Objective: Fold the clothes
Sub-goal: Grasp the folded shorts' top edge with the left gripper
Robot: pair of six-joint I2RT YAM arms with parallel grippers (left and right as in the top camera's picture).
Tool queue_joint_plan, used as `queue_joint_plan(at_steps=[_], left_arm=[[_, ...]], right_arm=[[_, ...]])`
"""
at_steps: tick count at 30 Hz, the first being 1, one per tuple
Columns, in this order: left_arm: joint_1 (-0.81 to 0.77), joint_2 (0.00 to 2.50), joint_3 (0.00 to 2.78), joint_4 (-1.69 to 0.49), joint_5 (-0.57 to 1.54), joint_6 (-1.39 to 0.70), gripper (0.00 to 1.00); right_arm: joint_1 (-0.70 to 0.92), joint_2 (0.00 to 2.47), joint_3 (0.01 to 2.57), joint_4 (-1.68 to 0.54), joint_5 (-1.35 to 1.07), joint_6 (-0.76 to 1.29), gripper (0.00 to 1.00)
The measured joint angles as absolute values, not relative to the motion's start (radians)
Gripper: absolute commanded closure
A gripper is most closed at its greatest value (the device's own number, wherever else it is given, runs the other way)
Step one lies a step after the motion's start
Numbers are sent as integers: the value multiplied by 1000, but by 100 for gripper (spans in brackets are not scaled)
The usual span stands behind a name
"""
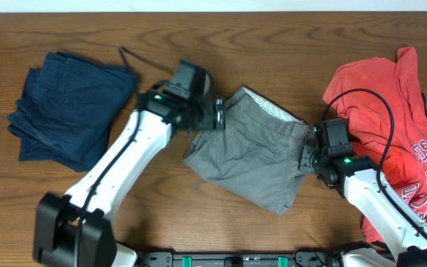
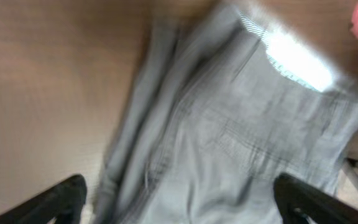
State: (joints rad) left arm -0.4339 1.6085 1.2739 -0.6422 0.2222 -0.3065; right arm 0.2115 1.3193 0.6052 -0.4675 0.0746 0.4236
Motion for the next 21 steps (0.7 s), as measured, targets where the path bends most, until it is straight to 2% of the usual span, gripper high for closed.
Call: queue_joint_plan(at_steps=[8, 21], left_arm=[[-414, 1714, 1280, -480, 209, -108, 2], [-410, 2006, 1280, -392, 492, -28, 2]], right_arm=[[212, 1319, 606, -500, 36, 437, 53], [212, 1319, 606, -516, 25, 437, 53]])
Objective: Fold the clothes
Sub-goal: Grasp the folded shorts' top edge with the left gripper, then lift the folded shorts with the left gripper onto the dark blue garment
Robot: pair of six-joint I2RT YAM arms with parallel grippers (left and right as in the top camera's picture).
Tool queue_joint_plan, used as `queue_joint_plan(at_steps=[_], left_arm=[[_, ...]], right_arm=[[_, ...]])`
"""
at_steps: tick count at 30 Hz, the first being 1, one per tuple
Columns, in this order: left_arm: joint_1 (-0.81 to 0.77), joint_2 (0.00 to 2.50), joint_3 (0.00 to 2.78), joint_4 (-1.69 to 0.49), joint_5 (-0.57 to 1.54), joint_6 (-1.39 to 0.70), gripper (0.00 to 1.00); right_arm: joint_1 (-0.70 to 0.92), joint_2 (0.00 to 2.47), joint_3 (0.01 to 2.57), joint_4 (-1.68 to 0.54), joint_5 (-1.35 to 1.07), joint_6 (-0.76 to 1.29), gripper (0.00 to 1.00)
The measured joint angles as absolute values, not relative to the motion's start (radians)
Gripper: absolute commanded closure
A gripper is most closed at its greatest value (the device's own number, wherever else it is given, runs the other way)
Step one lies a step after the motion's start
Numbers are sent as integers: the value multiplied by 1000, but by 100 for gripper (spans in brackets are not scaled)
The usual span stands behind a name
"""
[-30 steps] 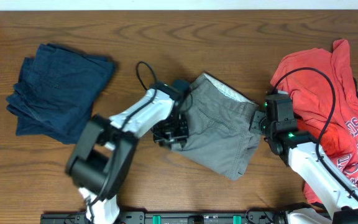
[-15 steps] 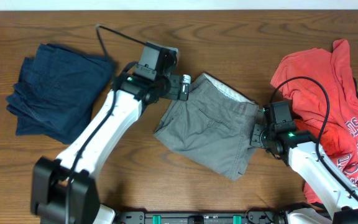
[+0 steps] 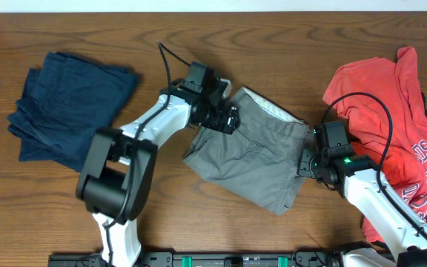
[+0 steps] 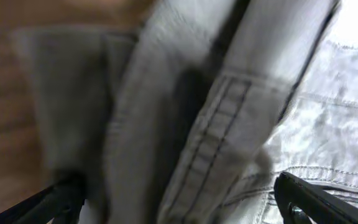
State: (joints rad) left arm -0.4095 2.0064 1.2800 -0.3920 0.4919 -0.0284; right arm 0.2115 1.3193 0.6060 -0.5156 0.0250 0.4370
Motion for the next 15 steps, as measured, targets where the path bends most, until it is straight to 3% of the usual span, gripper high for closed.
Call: queue_joint_plan(at_steps=[3, 4, 6, 11, 15], left_arm=[[-410, 2015, 1282, -387, 533, -25, 2], [-412, 2016, 1283, -387, 545, -26, 7], [-418, 2019, 1283, -387, 552, -30, 25], [-455, 2041, 1283, -382, 562, -30, 92], [-474, 2044, 1283, -374, 571, -29, 94]], right_arm=[[212, 1319, 606, -516, 25, 437, 53], [212, 1319, 606, -516, 24, 437, 53], [212, 1319, 606, -516, 22, 437, 53], [212, 1319, 606, -517, 22, 437, 53], [212, 1319, 606, -517, 22, 437, 53]])
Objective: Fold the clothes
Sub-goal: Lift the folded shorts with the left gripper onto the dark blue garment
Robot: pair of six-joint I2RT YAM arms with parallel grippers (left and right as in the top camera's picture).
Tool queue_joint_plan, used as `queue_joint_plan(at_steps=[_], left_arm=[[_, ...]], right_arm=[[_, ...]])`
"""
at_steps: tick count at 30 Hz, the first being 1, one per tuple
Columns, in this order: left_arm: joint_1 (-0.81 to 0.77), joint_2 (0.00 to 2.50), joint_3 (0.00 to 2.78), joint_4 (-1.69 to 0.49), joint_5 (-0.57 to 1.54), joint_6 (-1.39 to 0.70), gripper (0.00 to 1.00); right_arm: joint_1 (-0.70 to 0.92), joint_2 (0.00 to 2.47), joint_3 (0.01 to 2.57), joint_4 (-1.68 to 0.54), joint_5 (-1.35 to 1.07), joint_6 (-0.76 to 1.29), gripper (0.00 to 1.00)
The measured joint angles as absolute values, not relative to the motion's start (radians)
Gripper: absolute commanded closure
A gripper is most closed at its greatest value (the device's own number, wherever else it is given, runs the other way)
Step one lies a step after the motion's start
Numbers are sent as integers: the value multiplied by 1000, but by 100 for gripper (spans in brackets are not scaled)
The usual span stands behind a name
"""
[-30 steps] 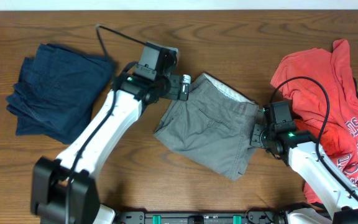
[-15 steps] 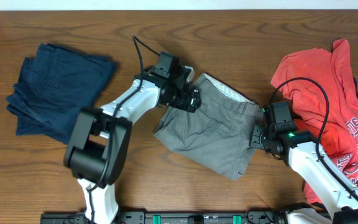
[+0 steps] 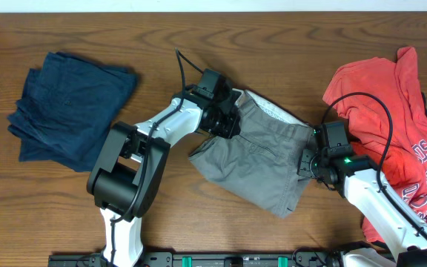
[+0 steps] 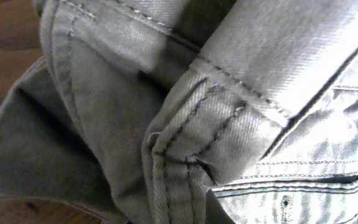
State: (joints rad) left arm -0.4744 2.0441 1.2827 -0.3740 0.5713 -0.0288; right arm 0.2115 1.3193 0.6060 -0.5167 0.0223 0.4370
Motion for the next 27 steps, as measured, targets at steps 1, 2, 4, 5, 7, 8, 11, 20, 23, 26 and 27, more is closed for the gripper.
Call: queue_joint_plan(at_steps=[1, 2, 4, 5, 7, 8, 11, 20, 23, 26, 27], left_arm=[[-474, 2044, 1283, -373, 573, -29, 94], [-471, 2044, 1283, -374, 576, -29, 94], [-461, 2034, 1283, -378, 577, -30, 94], [-453, 2024, 1283, -382, 574, -32, 94], [-425, 1985, 1283, -395, 551, -45, 94], [-403, 1956, 1283, -398, 530, -52, 94], [-310, 1836, 1283, -400, 453, -65, 94], [67, 1520, 1312, -322, 204, -82, 94], [193, 1513, 1316, -312, 124, -88, 94], [305, 1550, 1315, -344, 90, -132, 94], [340, 1572, 1315, -353, 83, -156, 94]], right_arm=[[212, 1319, 606, -517, 22, 437, 53], [212, 1319, 606, -517, 22, 437, 53], [212, 1319, 606, -517, 22, 437, 53], [212, 1319, 606, -517, 22, 437, 53], [212, 1319, 606, -520, 21, 437, 53], [212, 1319, 606, -521, 20, 437, 53], [212, 1319, 606, -527, 19, 437, 53], [212, 1319, 606, -538, 18, 437, 53], [212, 1319, 606, -540, 18, 437, 53], [212, 1319, 606, -540, 18, 437, 53], [212, 1319, 606, -540, 18, 437, 53]])
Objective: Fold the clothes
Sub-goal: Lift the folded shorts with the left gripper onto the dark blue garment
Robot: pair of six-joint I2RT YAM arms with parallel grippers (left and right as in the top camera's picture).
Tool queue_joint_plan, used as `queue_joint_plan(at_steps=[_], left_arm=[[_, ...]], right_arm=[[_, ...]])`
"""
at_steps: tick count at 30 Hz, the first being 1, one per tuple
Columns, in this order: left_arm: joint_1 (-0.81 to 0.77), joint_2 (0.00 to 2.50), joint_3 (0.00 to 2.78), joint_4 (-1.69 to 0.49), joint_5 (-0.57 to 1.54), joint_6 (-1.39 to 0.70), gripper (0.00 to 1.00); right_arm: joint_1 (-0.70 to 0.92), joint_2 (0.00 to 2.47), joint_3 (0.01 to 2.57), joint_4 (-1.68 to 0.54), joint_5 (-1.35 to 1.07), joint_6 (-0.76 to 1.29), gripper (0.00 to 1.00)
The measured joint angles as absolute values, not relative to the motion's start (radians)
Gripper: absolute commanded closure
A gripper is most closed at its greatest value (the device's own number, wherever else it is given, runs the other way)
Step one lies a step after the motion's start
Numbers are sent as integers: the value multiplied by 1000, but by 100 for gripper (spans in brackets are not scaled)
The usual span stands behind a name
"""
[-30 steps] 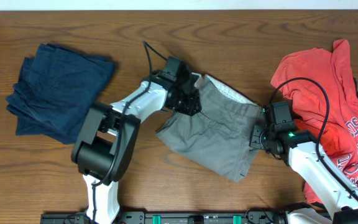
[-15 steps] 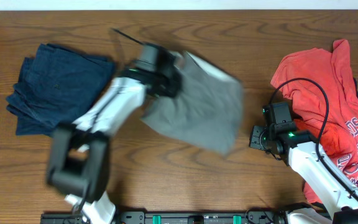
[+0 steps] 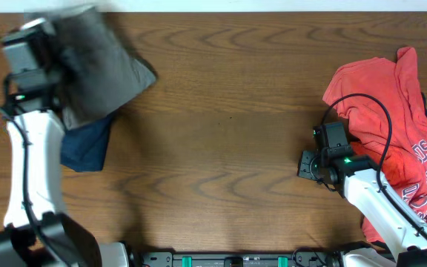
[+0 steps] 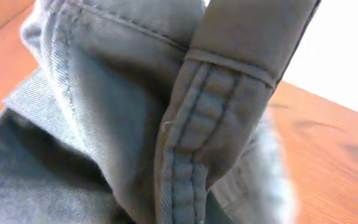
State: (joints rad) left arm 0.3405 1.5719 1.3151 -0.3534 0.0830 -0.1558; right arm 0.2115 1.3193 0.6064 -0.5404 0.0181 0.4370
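The grey shorts (image 3: 95, 63) hang blurred at the far left of the overhead view, lifted over the folded navy garment (image 3: 86, 144). My left gripper (image 3: 59, 58) is shut on the shorts, its fingers hidden by the cloth. A thick stitched seam of the shorts (image 4: 191, 155) fills the left wrist view. My right gripper (image 3: 307, 165) rests low on the bare table right of centre, open and holding nothing. It sits just left of the red shirt (image 3: 391, 96).
The red shirt lies crumpled over a dark garment at the right edge. A black cable (image 3: 362, 100) loops over the shirt from the right arm. The wooden table (image 3: 228, 133) shows bare between the two piles.
The left gripper, then at the shorts' upper left edge mid-table, now holds the shorts lifted over the navy pile at far left. The table centre is bare. The right arm has not moved.
The grey shorts lay folded mid-table with my left gripper open beside their left edge. Then the gripper sat at their top left corner. Then it was shut on the seam. Now the shorts hang above the navy pile.
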Motion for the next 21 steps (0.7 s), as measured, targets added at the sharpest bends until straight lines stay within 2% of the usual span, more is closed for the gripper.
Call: queue_joint_plan(at_steps=[4, 5, 8, 10, 11, 16, 21], left_arm=[[445, 1663, 1315, -387, 75, -239, 94], [467, 1684, 1315, -393, 75, -259, 90], [519, 1727, 1315, -411, 75, -317, 36], [549, 1740, 1315, -416, 80, -348, 7], [564, 1741, 1315, -415, 88, -363, 0], [585, 1741, 1315, -383, 162, -401, 2], [558, 1716, 1315, -368, 259, -419, 2]], right_arm=[[212, 1319, 606, -549, 18, 437, 53], [212, 1319, 606, -553, 18, 437, 53], [212, 1319, 606, -556, 18, 437, 53], [212, 1319, 606, -557, 18, 437, 52], [212, 1319, 606, -557, 18, 437, 52], [212, 1319, 606, -557, 18, 438, 49], [212, 1319, 606, -549, 18, 445, 36]])
